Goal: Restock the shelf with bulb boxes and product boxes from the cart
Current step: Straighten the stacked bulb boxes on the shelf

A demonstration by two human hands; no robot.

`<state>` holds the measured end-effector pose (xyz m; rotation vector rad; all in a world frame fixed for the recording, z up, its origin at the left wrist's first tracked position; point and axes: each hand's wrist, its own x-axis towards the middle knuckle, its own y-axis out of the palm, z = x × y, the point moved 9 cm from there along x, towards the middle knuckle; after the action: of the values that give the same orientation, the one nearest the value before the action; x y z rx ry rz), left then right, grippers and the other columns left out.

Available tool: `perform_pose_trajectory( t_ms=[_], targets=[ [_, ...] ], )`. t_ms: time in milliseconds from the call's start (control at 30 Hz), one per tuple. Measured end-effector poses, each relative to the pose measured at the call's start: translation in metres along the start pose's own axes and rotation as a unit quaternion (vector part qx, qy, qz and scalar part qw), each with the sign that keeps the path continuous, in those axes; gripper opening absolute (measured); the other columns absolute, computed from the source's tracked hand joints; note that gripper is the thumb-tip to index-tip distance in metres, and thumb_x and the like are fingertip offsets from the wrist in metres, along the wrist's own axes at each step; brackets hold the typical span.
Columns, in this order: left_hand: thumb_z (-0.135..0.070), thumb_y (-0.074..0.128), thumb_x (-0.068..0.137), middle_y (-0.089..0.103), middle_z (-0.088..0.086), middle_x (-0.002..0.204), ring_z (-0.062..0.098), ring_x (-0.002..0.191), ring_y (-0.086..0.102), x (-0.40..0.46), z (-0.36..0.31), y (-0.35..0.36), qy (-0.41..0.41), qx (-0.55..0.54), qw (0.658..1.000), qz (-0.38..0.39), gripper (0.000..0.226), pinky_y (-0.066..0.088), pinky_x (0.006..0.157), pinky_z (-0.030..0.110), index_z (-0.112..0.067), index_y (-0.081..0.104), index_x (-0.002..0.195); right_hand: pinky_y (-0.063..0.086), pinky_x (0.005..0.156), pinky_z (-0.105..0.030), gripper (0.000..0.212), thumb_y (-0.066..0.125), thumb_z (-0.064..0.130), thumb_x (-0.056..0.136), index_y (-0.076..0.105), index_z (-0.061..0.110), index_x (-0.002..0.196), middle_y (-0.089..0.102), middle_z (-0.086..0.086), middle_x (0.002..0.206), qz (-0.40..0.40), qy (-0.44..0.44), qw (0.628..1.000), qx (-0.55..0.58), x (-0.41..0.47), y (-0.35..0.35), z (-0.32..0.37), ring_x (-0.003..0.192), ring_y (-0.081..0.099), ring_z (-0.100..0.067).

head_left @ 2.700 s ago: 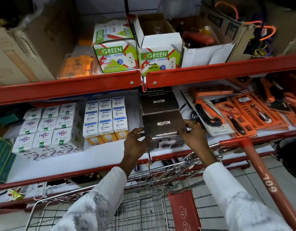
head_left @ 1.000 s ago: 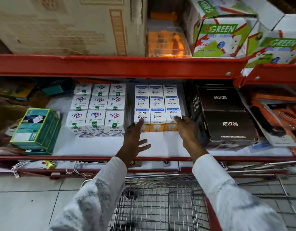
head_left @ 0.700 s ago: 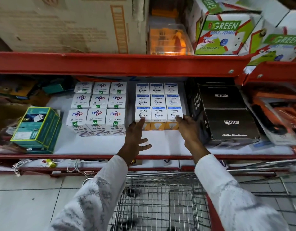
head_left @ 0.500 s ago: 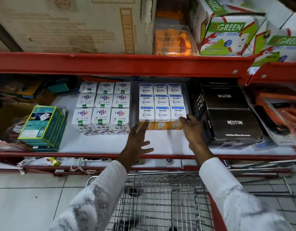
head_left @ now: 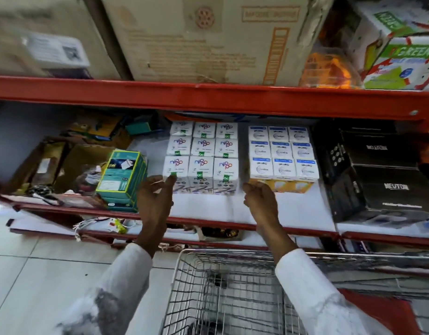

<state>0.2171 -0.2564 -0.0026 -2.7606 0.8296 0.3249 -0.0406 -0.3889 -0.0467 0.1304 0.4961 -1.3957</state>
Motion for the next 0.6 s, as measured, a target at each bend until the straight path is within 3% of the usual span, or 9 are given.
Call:
perform_pose_trajectory(
  t_ms=[100,200,300,400,467,600],
  targets=[
    [-0.044,0.077,0.078,0.063,0.009,0.104,0.03,0.096,0.063,0.025,0.018,0.003,-0.085,-0.009,0.996,0.03,0.064,0.057,0.073,0.038,-0.017,0.051,0.13,0.05,0.101,-0.048,0.065,0.068,0.061,0.065,0.059,0.022,0.117,0.06,0.003,0.11,0.007,0.038,0.998,0.044,0.006,0.025,-0.007,0.105,0.062,-0.023],
    [-0.038,0.077,0.08,0.06,0.003,0.093,0.035,0.091,0.064,0.036,0.024,0.012,-0.105,-0.045,0.991,0.07,0.068,0.057,0.085,0.047,-0.017,0.047,0.138,0.05,0.103,-0.049,0.064,0.075,0.042,0.079,0.053,0.019,0.135,0.061,0.007,0.106,-0.003,0.062,0.993,0.097,0.011,0.037,-0.012,0.086,0.061,-0.008],
    [-0.024,0.079,0.081,0.068,0.01,0.095,0.033,0.085,0.065,0.044,0.026,0.016,-0.111,-0.091,0.987,0.079,0.063,0.06,0.075,0.04,-0.013,0.051,0.136,0.052,0.1,-0.048,0.057,0.075,0.032,0.081,0.056,0.022,0.134,0.062,0.018,0.087,-0.015,0.056,0.991,0.12,0.012,0.047,-0.009,0.077,0.062,-0.006],
    [-0.018,0.078,0.081,0.069,0.023,0.118,0.037,0.089,0.069,0.05,0.03,0.021,-0.114,-0.112,0.983,0.09,0.051,0.061,0.062,0.028,-0.009,0.059,0.128,0.052,0.101,-0.048,0.071,0.079,0.049,0.063,0.061,0.033,0.129,0.072,0.009,0.106,-0.024,0.05,0.99,0.132,0.016,0.055,-0.01,0.098,0.068,-0.014],
    [-0.015,0.077,0.083,0.07,0.023,0.119,0.037,0.093,0.071,0.052,0.03,0.022,-0.108,-0.12,0.983,0.092,0.046,0.061,0.069,0.031,-0.006,0.062,0.125,0.05,0.103,-0.047,0.079,0.076,0.056,0.052,0.061,0.037,0.127,0.071,0.006,0.118,-0.034,0.045,0.989,0.136,0.022,0.056,-0.018,0.109,0.066,-0.018],
    [-0.012,0.077,0.082,0.071,0.024,0.115,0.04,0.1,0.071,0.056,0.03,0.024,-0.112,-0.122,0.982,0.09,0.044,0.058,0.086,0.043,-0.004,0.063,0.123,0.05,0.103,-0.046,0.076,0.075,0.053,0.051,0.065,0.034,0.123,0.073,0.008,0.112,-0.041,0.047,0.985,0.162,0.016,0.058,-0.016,0.106,0.067,-0.016]
  ],
)
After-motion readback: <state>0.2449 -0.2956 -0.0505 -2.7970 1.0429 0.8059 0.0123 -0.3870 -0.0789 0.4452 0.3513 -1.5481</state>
